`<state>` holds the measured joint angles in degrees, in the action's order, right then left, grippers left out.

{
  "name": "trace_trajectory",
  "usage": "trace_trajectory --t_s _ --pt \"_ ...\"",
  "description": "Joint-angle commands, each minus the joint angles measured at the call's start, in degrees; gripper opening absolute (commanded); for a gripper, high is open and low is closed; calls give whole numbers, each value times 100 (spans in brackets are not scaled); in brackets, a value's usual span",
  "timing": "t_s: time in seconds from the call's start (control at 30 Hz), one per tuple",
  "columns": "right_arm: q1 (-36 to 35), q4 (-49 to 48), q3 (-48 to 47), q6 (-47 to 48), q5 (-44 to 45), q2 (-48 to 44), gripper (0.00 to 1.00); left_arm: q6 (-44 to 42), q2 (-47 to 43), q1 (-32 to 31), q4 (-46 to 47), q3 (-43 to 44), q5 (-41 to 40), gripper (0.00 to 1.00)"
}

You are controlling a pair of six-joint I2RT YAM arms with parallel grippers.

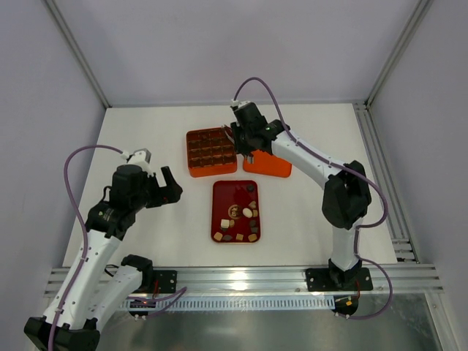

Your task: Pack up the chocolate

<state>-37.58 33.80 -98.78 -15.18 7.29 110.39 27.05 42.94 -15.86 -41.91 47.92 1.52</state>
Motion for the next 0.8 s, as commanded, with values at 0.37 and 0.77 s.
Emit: trace_trajectory --t_s 0.37,0.77 --pt "5 -471 -247 112 211 246 34 37 13 -32 131 -2 -46 100" --pt "5 -453 -466 156 326 492 38 46 39 -49 131 -2 -55 100"
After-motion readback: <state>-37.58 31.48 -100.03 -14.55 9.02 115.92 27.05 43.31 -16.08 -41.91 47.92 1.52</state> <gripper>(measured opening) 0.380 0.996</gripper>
